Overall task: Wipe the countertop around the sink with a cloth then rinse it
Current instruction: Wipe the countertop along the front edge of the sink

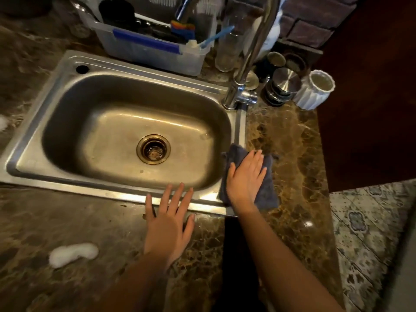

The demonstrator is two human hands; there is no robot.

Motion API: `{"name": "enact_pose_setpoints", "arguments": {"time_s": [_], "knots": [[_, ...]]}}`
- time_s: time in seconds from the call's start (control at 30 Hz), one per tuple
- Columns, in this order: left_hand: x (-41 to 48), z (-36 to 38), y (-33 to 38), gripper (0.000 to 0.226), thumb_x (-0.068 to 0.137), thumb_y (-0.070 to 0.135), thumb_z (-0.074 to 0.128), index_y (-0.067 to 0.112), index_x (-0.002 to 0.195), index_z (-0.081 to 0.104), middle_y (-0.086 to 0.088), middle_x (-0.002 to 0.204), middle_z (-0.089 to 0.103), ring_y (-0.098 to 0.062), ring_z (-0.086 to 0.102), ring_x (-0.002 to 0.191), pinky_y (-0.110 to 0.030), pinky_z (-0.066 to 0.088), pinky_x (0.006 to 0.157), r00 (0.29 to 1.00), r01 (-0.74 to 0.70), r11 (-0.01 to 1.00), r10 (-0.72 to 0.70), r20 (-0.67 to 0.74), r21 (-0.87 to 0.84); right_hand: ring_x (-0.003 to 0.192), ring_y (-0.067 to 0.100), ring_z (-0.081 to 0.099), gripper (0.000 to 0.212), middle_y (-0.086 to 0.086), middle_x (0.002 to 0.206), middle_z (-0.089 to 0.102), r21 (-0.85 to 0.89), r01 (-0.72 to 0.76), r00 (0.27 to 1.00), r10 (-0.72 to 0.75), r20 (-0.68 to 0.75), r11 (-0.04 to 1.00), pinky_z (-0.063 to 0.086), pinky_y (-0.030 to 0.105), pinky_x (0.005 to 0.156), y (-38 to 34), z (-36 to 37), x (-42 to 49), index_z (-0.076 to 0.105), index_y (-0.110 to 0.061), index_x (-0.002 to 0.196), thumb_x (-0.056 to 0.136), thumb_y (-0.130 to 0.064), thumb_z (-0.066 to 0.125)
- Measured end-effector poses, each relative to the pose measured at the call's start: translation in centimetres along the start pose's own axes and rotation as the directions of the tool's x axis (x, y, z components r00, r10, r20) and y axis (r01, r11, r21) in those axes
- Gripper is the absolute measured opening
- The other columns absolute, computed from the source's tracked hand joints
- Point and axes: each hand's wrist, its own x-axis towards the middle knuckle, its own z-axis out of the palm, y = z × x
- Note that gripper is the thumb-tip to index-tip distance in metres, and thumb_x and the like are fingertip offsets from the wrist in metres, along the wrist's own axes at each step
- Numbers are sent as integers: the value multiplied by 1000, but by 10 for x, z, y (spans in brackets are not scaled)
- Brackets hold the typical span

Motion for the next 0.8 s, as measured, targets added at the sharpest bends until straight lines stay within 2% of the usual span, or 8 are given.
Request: {"name": "enact_pose_setpoints", "arguments": {"time_s": [0.2, 0.37, 0.53, 0.63, 0.8], "knots": [[0, 2, -1, 56, 94, 46, 31, 28, 148, 30, 2, 154, 32, -22, 19, 145, -61, 9, 111, 999, 14, 1000, -15, 37, 9, 148, 27, -1, 69, 15, 160, 0, 8, -4, 1000, 4, 10, 1000, 1, 46, 118, -32, -10, 98, 3, -1, 151, 101, -36, 35], [0, 2, 0, 55, 95, 46, 30, 28, 147, 32, 2, 154, 33, -22, 20, 145, -61, 8, 113, 1000, 17, 1000, -17, 16, 4, 148, 26, -3, 69, 15, 160, -1, -9, 14, 1000, -14, 8, 1000, 0, 45, 118, -37, -12, 122, 2, -1, 151, 102, -37, 34], [-1, 2, 0, 55, 95, 46, 29, 28, 146, 35, 2, 152, 35, -21, 22, 144, -58, 4, 114, 1000, 12, 1000, -12, 1, -1, 148, 26, -2, 67, 15, 160, -1, -8, 82, 997, -82, 6, 997, 2, 44, 119, -28, -12, 90, 1, -2, 151, 102, -31, 36], [-1, 2, 1, 56, 93, 46, 31, 27, 145, 38, 1, 150, 40, -23, 28, 142, -59, 8, 114, 1000, 6, 999, -6, -3, 49, 148, 25, -3, 67, 14, 160, -2, -27, 103, 995, -103, 13, 994, 3, 43, 118, -16, -8, 44, 0, -3, 151, 101, -29, 37], [-2, 6, -1, 56, 94, 44, 26, 24, 145, 37, -3, 152, 37, -25, 23, 143, -60, 6, 111, 1000, -15, 998, 15, -8, 62, 147, 24, -6, 69, 12, 160, -5, -2, 63, 995, -63, 73, 998, 2, 41, 118, -5, -6, -31, -3, -4, 151, 102, -30, 38]]}}
